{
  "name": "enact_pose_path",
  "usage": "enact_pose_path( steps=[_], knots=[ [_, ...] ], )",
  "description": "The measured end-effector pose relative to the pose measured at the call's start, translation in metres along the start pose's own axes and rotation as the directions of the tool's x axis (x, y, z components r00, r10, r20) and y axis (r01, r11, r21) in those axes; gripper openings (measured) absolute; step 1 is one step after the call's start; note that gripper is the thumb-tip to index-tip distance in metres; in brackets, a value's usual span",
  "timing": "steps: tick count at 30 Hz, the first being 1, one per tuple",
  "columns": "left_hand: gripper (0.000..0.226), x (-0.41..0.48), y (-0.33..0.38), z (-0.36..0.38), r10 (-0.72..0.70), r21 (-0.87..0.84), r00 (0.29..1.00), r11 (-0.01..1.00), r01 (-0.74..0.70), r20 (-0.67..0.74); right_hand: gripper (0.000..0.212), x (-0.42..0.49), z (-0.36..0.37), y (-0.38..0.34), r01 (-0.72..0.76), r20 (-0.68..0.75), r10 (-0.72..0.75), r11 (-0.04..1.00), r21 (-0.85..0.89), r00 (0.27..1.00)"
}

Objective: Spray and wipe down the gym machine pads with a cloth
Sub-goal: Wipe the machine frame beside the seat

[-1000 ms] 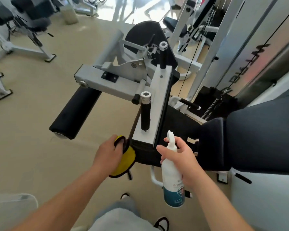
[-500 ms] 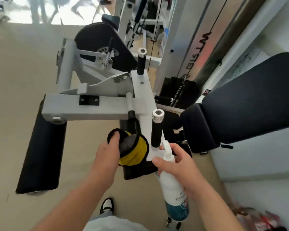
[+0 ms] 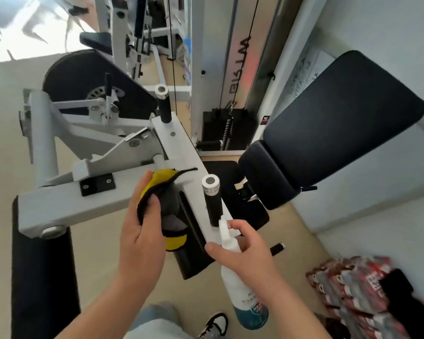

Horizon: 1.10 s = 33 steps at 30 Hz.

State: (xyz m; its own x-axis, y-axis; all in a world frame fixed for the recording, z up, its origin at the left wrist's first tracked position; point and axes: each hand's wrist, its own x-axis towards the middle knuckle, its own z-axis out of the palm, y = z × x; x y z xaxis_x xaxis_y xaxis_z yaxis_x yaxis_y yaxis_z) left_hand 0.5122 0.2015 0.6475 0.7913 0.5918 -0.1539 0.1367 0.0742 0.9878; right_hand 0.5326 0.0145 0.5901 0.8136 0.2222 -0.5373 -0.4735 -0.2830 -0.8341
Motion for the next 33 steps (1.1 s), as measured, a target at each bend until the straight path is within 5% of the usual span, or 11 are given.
enact_pose_path(
  steps=[5, 12, 22, 27, 31, 33],
  knots=[
    [0.037, 0.014, -0.013, 0.003, -0.143, 0.014, 0.977, 0.990, 0.143, 0.159, 0.048, -0.002, 0.016, -0.004, -0.017, -0.087, 0.018, 1.000, 0.014, 0.996],
    [0.015, 0.065, -0.016, -0.002, -0.378, -0.012, 0.894, 0.920, 0.392, 0.239, 0.055, 0.003, 0.052, -0.003, -0.047, -0.239, 0.063, 0.996, 0.073, 0.969],
    [0.011, 0.085, -0.017, -0.026, -0.408, 0.067, 0.843, 0.909, 0.411, 0.350, 0.038, -0.002, 0.091, -0.018, -0.034, -0.359, 0.104, 0.980, 0.196, 0.928],
    [0.056, 0.083, -0.023, -0.034, -0.398, 0.064, 0.839, 0.912, 0.404, 0.372, 0.034, -0.002, 0.094, -0.018, -0.044, -0.375, 0.126, 0.974, 0.221, 0.918],
    [0.016, 0.076, -0.020, -0.033, -0.393, 0.048, 0.848, 0.914, 0.404, 0.356, 0.042, -0.004, 0.091, -0.016, -0.035, -0.377, 0.125, 0.971, 0.236, 0.918],
    [0.036, 0.070, -0.016, -0.031, -0.349, 0.080, 0.850, 0.935, 0.346, 0.396, 0.054, -0.008, 0.088, -0.014, -0.027, -0.381, 0.122, 0.969, 0.245, 0.917]
  ],
)
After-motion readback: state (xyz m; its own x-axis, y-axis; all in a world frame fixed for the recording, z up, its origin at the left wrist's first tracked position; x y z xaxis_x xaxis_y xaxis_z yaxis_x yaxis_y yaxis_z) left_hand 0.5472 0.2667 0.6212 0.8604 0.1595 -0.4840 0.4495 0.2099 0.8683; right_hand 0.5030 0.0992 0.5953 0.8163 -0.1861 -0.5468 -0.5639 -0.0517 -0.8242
